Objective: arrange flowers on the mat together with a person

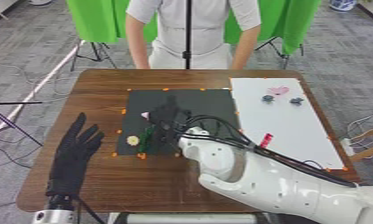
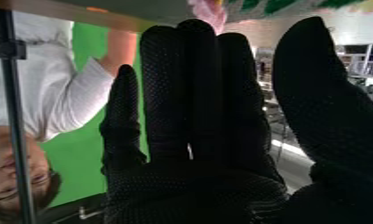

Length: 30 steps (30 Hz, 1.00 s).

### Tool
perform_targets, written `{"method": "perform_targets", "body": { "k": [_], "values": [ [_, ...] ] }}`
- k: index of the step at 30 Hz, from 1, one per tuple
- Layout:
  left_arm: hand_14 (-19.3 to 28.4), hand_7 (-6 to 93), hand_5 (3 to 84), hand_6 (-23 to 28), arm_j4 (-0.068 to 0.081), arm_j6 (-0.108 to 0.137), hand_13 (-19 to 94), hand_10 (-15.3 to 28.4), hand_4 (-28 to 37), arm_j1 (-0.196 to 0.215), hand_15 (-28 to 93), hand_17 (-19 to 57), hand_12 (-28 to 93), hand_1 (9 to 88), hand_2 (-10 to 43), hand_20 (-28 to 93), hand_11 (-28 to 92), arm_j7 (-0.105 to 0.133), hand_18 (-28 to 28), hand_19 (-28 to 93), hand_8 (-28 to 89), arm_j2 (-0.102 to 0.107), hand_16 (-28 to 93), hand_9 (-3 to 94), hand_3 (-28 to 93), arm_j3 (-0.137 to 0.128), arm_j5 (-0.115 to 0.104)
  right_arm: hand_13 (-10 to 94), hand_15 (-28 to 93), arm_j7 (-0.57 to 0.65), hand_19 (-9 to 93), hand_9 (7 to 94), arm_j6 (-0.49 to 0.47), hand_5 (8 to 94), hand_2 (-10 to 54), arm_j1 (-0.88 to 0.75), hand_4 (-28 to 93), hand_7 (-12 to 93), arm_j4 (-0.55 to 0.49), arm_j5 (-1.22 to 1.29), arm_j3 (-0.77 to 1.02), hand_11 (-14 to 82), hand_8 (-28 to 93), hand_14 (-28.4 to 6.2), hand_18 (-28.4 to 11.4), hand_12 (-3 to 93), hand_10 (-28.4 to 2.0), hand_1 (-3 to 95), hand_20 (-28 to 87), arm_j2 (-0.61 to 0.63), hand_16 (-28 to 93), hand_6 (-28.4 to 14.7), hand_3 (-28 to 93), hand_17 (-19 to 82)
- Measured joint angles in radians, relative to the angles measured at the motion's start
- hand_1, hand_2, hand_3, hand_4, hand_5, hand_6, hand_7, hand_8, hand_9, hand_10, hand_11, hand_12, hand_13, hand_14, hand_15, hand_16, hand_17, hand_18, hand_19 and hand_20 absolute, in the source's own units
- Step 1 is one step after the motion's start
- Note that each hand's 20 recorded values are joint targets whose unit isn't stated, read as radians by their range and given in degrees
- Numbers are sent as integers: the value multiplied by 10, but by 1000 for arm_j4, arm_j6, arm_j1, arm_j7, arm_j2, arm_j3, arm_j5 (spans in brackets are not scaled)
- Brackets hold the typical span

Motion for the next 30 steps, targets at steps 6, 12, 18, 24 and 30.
{"method": "perform_targets", "body": {
  "k": [6, 12, 18, 24, 30],
  "values": [
    [177, 110, 228, -18, -2, 8, 212, 125, -282, 14, 176, -116, 127, 214, 34, 56, 89, 6, 231, 428, -94, 2, 0, 273, 771, 3, -1, 514, 582, -5, 584, 613, 1, 579, -90, -51, -275, 224, -51, 56, 114, 267, -156, -93, -165, 167, -106, 373, 346, 9, 138, 36, 703, 104],
    [177, 111, 227, -18, -7, 21, 212, 125, -283, 25, 175, -116, 127, 206, 35, 56, 88, 11, 231, 428, -94, 11, 1, 273, 767, 3, -2, 411, 394, -4, 437, 492, -19, 474, -10, -196, -253, 165, -227, 428, 391, 168, -123, -146, -178, 164, -136, 284, 254, 37, 147, 9, 690, 55],
    [177, 109, 227, -19, -11, 30, 212, 125, -283, 38, 173, -116, 127, 196, 34, 56, 86, 22, 231, 427, -94, 19, 1, 273, 764, 1, -2, 334, 252, -79, 327, 422, -40, 418, 45, -400, -249, 144, -386, 661, 690, 109, -108, -175, -180, 170, -146, 233, 213, 70, 199, 6, 676, 31],
    [176, 109, 229, -22, -9, 31, 212, 122, -283, 41, 171, -117, 128, 188, 34, 56, 82, 24, 231, 424, -95, 16, 3, 272, 761, 2, -1, 291, 150, -281, 275, 383, -10, 367, 86, -663, -254, 101, -425, 982, 974, 68, -87, -186, -179, 173, -147, 203, 203, 76, 250, 7, 660, 20],
    [174, 110, 229, -24, 1, 29, 213, 122, -283, 37, 168, -116, 129, 184, 32, 58, 81, 22, 231, 422, -95, 1, 4, 272, 762, 2, -1, 297, 128, -423, 265, 382, 31, 363, 95, -922, -256, 97, -446, 1247, 1229, 60, -85, -186, -177, 176, -140, 191, 207, 43, 277, 17, 662, 23]
  ]
}}
